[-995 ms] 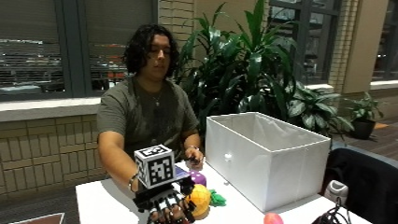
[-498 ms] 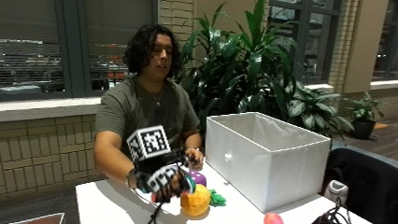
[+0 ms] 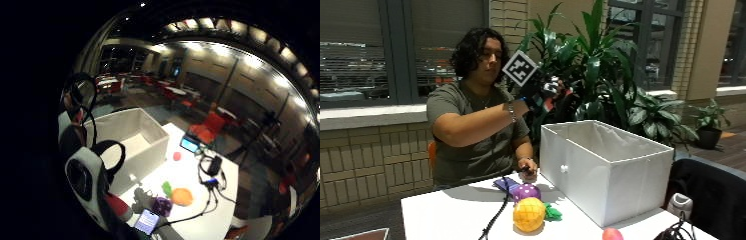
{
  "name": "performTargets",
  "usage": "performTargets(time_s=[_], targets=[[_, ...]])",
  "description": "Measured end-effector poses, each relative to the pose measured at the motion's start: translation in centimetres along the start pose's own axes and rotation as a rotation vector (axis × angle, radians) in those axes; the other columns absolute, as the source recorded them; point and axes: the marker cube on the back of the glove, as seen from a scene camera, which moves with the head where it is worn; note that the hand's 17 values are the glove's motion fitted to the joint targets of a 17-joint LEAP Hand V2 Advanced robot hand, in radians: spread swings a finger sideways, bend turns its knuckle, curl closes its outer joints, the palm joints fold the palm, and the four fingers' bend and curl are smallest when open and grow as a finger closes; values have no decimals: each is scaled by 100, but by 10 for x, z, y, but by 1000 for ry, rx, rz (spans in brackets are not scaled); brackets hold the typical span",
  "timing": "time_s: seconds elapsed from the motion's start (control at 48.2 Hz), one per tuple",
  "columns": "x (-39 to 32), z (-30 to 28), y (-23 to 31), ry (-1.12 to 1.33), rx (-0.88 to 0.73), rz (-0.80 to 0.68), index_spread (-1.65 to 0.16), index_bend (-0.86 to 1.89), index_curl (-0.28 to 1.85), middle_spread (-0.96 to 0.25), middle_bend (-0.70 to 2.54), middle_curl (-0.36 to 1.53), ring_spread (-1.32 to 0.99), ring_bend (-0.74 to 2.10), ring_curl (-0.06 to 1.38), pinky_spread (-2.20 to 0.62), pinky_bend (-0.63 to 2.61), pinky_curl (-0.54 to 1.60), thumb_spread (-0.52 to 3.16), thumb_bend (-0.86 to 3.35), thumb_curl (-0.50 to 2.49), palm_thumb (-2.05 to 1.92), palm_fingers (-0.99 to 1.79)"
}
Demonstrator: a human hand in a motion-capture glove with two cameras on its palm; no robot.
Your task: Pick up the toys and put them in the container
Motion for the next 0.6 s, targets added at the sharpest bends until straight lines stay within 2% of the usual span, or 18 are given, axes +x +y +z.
performTargets(time_s=[0.104,0.166,0.187,0.228,0.249,0.332,0.415,0.498,0.601], targets=[[8,43,-17,-3,-93,89,-27,19,9,-34,103,66,-31,135,48,-45,87,38,164,-1,7,-5,118],[14,70,-19,-37,-217,291,-29,14,8,-35,82,60,-31,131,46,-45,93,39,156,-2,8,-5,97],[16,77,-16,-50,-249,336,-30,14,9,-35,75,58,-31,125,45,-43,97,41,152,-4,8,-7,83],[24,86,-7,-69,-268,372,-30,20,14,-33,62,56,-31,113,45,-37,96,43,139,-9,8,-14,37],[28,88,-1,-69,-259,390,-30,22,16,-31,58,55,-31,109,46,-35,96,45,134,-10,7,-16,25],[59,89,27,-40,-182,521,-31,21,16,-30,55,52,-32,103,39,-31,96,40,123,-10,7,-16,36],[98,90,68,13,-101,717,-32,10,11,-32,62,52,-35,115,35,-36,102,35,123,-7,8,-11,74],[119,102,111,61,-61,934,-32,7,9,-35,71,57,-36,128,41,-39,105,38,131,0,10,0,86],[139,129,160,-50,-97,1175,-32,7,6,-38,85,64,-37,136,46,-41,110,42,140,4,13,8,92]])
